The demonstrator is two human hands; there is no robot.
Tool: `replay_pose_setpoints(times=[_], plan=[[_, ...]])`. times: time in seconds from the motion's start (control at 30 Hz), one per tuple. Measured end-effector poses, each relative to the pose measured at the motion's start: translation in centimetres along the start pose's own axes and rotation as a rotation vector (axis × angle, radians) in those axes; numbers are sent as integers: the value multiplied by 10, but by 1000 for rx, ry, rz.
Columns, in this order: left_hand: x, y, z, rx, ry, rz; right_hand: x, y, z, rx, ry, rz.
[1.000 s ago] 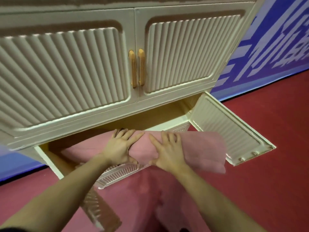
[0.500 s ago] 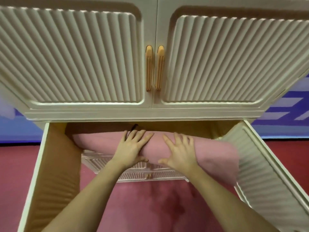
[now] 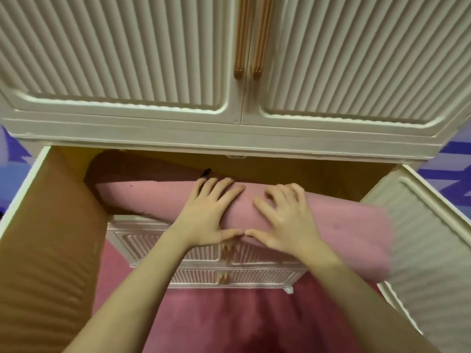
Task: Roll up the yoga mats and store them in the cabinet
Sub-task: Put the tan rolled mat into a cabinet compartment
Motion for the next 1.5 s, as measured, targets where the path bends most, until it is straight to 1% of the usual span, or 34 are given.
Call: replay_pose_setpoints(times=[0.1,0.2,0.27,0.37,0.47,0.53,0.57,0.7,0.8,0.9,1.0,1.1,1.23,1.4,1.5], plan=[[1,1,-5,42,-44,42,-8,-2,-2,-97,30,94],[3,-1,-9,51,-79,100,-22,-12,-5,-158,27,230],[2,-10,-10,113,-120,183,-29,-22,-5,-210,55,321],[-3,-29,-9,159,-146,350,-36,-39,-3,-294,106,421],[-7,-40,-5,188,-151,486,-42,-47,-2,-379,71,498],[-10,-45,-2,178,-122,525,-51,-49,-3,-394,23,486],[-12,-48,-1,187,-123,523,-57,-50,-3,-404,1,454],[-20,-52,0,341,-146,407,-77,-51,2,-433,-41,303],[-18,-49,1,446,-135,383,-79,-47,6,-488,-90,240],[-18,-46,4,439,-166,454,-79,-47,7,-477,-99,284],[-23,-44,3,420,-166,551,-75,-43,6,-446,-20,378],[-19,-38,1,415,-120,589,-60,-33,14,-457,35,410],[-6,-35,-3,458,-60,557,-41,-31,31,-427,52,369],[9,-39,-5,525,-56,551,-29,-38,49,-388,61,304],[15,-45,-4,528,-24,488,-26,-46,59,-322,41,270]])
Point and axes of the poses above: each hand's wrist, its own x-axis towards the middle knuckle, its own y-axis out of the back of the hand, z = x × y, the point moved 2 cm from there along x, towards the middle knuckle, and after that the axes turned 7 degrees about x, right-handed, at the moved point
